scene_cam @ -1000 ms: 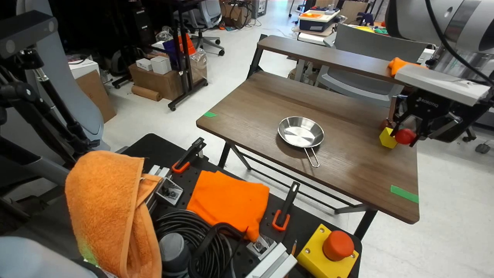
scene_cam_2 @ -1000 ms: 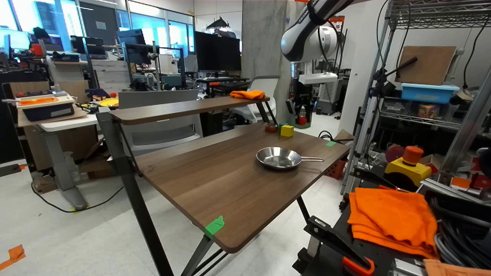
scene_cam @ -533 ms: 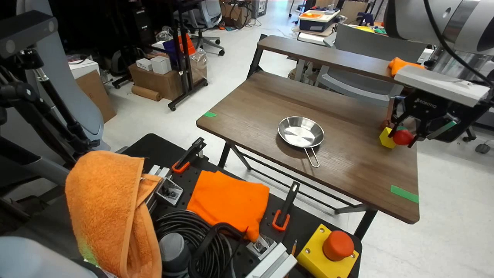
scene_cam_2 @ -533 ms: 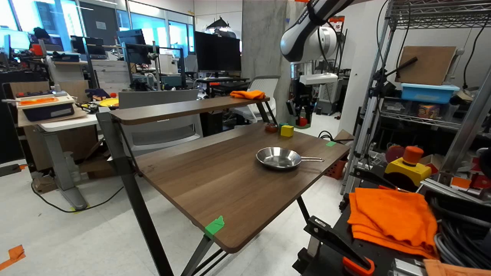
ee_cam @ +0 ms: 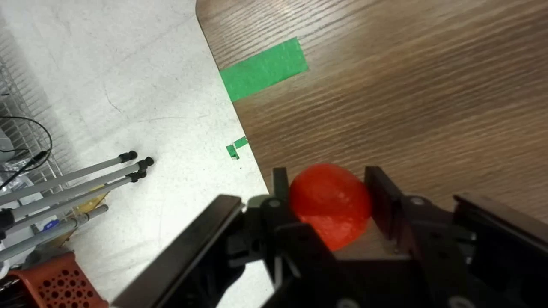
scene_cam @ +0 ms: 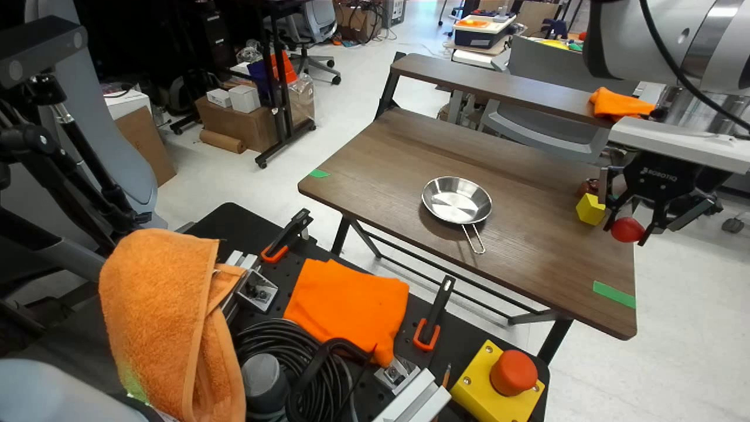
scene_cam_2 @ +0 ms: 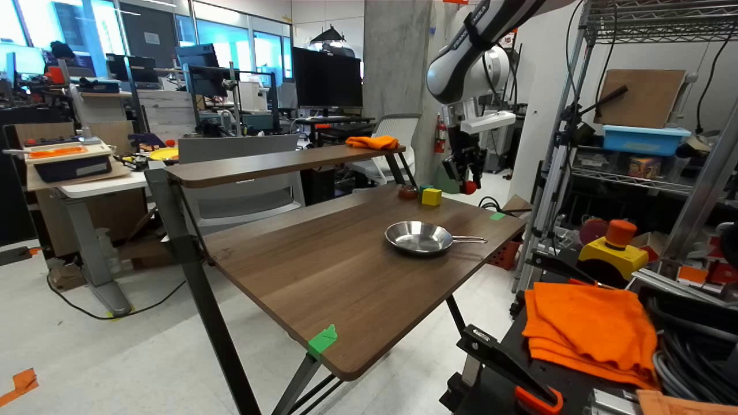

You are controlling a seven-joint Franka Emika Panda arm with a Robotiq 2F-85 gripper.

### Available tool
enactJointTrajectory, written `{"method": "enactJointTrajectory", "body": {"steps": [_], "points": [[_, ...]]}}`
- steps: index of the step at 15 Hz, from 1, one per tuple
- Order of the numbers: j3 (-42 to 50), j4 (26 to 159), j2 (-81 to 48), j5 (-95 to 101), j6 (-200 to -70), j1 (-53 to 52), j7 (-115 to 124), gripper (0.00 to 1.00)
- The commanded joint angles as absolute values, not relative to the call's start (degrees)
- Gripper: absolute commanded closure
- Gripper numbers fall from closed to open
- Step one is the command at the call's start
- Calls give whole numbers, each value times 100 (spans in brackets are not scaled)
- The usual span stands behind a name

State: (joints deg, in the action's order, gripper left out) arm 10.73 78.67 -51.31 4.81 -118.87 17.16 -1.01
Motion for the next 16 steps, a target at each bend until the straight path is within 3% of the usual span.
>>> {"method": "enactJointTrajectory", "body": {"steps": [1,16], "points": [[1159,7637,-5323,654,-11615,1648,-148,78],[1182,7497,-5561,794,-11573,1614,-168,78]]}}
